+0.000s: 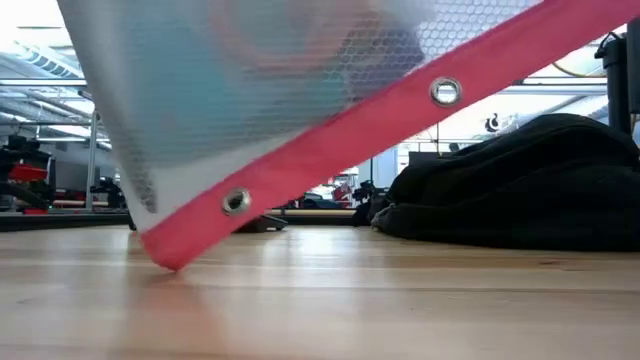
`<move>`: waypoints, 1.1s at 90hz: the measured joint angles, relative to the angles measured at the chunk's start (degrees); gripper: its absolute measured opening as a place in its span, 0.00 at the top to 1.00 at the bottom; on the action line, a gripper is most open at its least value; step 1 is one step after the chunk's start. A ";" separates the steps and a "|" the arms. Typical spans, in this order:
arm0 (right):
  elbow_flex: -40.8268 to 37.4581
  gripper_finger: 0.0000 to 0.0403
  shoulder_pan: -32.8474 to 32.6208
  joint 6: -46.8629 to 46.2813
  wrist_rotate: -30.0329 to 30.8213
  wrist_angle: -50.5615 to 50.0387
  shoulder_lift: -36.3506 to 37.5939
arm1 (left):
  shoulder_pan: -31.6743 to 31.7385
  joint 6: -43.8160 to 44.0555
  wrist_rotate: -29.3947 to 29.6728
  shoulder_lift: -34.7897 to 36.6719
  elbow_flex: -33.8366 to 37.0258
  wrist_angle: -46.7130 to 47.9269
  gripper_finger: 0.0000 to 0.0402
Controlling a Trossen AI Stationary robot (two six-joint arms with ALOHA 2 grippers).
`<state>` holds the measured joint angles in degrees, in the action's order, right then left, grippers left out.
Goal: Unpack backpack
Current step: Close the white zip bag, then put the white zip bag into the black backpack
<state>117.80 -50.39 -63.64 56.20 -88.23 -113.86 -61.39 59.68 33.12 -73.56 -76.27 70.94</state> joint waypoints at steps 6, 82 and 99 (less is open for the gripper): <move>0.00 1.00 0.00 0.02 -0.01 -0.02 0.00 | 0.01 -0.13 0.36 0.00 0.60 -1.51 0.99; 0.00 1.00 2.00 8.78 -1.32 4.44 0.09 | 25.17 -51.56 2.52 -6.71 1.02 -42.04 0.35; 0.00 1.00 1.64 14.16 -1.37 5.60 0.09 | 33.76 -61.36 -7.58 -6.73 1.03 -47.71 0.34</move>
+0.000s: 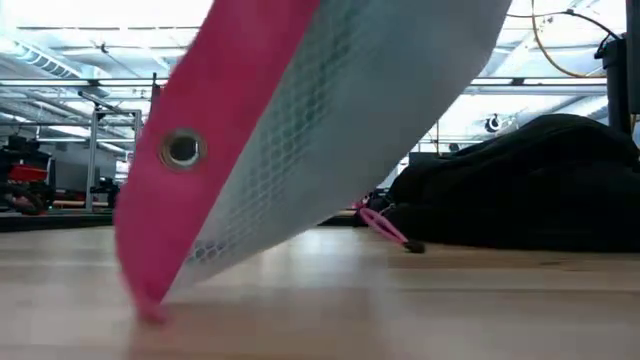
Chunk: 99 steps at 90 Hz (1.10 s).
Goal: Unpack backpack
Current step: Put the white zip bag into the black backpack
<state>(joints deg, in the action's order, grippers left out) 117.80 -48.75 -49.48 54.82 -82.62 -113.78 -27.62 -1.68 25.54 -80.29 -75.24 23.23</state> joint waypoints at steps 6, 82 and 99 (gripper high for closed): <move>0.00 1.00 -0.02 1.61 -0.03 0.45 0.00 | 2.99 -3.50 -2.19 0.00 0.00 0.04 0.34; 0.00 1.00 0.15 27.45 -2.66 4.34 -0.09 | 22.51 -10.60 -61.84 -15.99 0.02 -15.85 0.34; 0.00 1.00 0.36 31.22 -2.66 4.43 -0.09 | 22.43 -7.80 -69.00 -21.37 0.02 -16.93 0.34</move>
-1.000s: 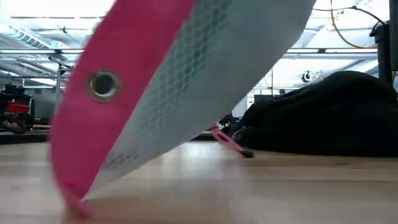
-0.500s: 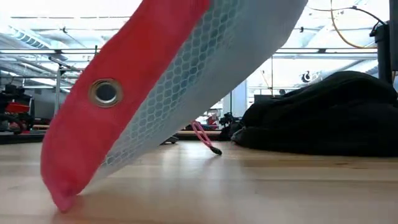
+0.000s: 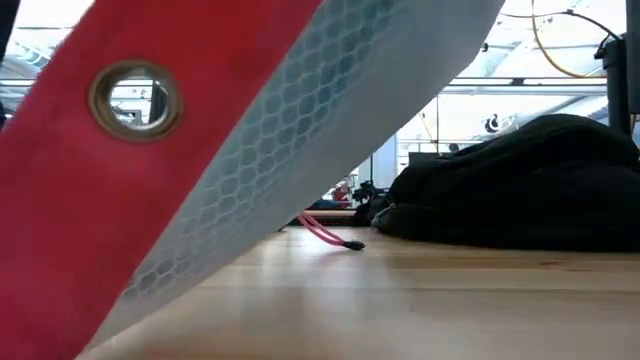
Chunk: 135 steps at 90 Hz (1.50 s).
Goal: Unpack backpack
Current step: Put the white zip bag into the black backpack
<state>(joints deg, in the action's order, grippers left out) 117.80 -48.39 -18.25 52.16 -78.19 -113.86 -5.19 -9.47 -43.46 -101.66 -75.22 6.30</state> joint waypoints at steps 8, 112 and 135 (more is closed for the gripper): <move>0.00 1.00 0.35 1.74 0.00 -0.02 -0.02 | -0.60 -0.08 -0.86 -1.73 0.00 -2.51 0.34; 6.18 0.61 0.80 -18.25 -4.00 -10.27 3.23 | -7.35 1.20 40.78 13.51 -0.02 22.87 1.00; 2.61 0.59 3.60 -25.45 -13.44 -11.85 4.00 | -11.79 7.62 47.97 20.82 -0.02 31.68 1.00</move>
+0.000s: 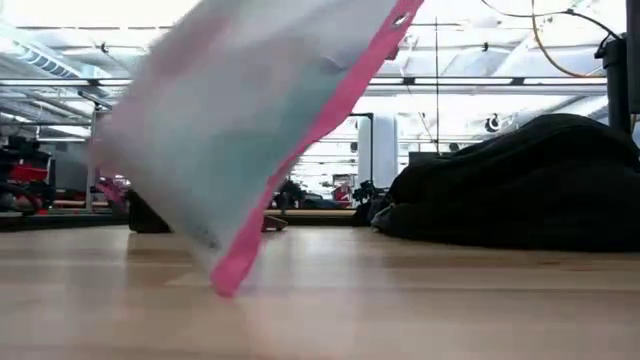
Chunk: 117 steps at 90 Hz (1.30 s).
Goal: Unpack backpack
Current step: Put the white zip bag into the black backpack
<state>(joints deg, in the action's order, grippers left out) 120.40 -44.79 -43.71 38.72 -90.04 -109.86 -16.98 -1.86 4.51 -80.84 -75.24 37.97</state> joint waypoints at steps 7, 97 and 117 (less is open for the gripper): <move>-2.86 0.59 0.40 -2.17 -1.96 0.30 -0.41 | -2.09 0.54 2.26 1.12 0.00 1.57 1.00; -41.70 0.51 6.31 -8.36 -17.59 0.04 0.28 | -21.83 19.65 17.94 3.81 0.02 13.29 1.00; -41.29 0.51 5.22 -9.47 -16.18 0.00 0.28 | -21.84 19.93 18.14 3.78 0.02 13.36 1.00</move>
<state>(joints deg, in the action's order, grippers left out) 79.11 -39.57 -53.18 22.54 -90.04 -109.58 -38.82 18.07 22.65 -77.06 -75.22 51.33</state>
